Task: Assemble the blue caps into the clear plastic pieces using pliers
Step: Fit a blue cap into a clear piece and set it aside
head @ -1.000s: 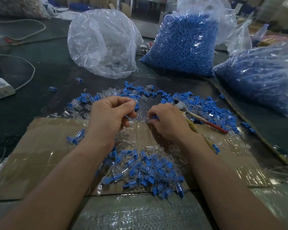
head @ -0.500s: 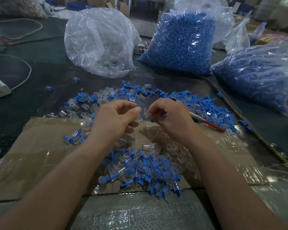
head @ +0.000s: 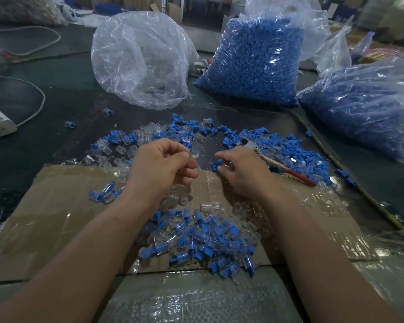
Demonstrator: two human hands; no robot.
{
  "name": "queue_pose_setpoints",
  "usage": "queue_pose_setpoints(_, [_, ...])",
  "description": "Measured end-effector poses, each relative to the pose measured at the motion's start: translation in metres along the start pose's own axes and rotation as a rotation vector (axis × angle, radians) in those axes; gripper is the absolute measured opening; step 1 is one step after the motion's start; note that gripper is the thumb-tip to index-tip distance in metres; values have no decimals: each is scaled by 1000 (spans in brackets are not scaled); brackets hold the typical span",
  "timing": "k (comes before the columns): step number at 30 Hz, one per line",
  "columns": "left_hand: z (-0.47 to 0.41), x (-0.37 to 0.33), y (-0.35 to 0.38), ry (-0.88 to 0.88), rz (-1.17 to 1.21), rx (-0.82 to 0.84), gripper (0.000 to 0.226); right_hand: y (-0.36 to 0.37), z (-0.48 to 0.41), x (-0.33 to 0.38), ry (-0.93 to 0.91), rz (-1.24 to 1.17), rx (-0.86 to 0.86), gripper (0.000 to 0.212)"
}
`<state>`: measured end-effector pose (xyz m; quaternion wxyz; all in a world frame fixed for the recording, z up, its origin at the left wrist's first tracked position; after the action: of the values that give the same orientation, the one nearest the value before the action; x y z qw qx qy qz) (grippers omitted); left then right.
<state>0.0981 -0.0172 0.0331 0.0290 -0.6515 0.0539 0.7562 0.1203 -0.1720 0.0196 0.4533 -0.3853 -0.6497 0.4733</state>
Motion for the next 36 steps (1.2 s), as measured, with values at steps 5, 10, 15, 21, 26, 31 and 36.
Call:
queue_pose_setpoints(5, [1, -1, 0, 6, -9, 3, 12, 6, -5, -1, 8, 73, 74, 31])
queue_pose_setpoints(10, [1, 0, 0, 2, -18, 0, 12, 2, -6, 5, -26, -19, 44, 17])
queue_pose_setpoints(15, [0, 2, -1, -4, -15, -1, 11, 0, -4, 3, -38, -36, 9, 17])
queue_pose_setpoints(21, [0, 0, -4, 14, -10, -24, 11, -8, -2, 22, -167, -84, -57, 28])
queue_pose_setpoints(26, [-1, -1, -4, 14, -16, -23, 11, 2, 0, 39, -252, -75, 43, 36])
queue_pose_setpoints(31, [0, 0, -4, 10, -15, -18, 12, -6, 0, 33, -223, -135, -28, 34])
queue_pose_setpoints(36, [-1, 1, -2, 6, -26, -13, 11, -31, 4, 13, -67, -370, -278, 21])
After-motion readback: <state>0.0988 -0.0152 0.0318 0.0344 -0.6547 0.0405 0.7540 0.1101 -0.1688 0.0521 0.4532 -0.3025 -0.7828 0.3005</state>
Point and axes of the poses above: each hand's wrist, its own z-axis away from the middle knuckle, its own y-axis out of the palm, x = y × z, the point moved 9 cm from there along -z, towards the middle knuckle, and after that the axes turned 8 degrees about -y, right-handed, at the moved point
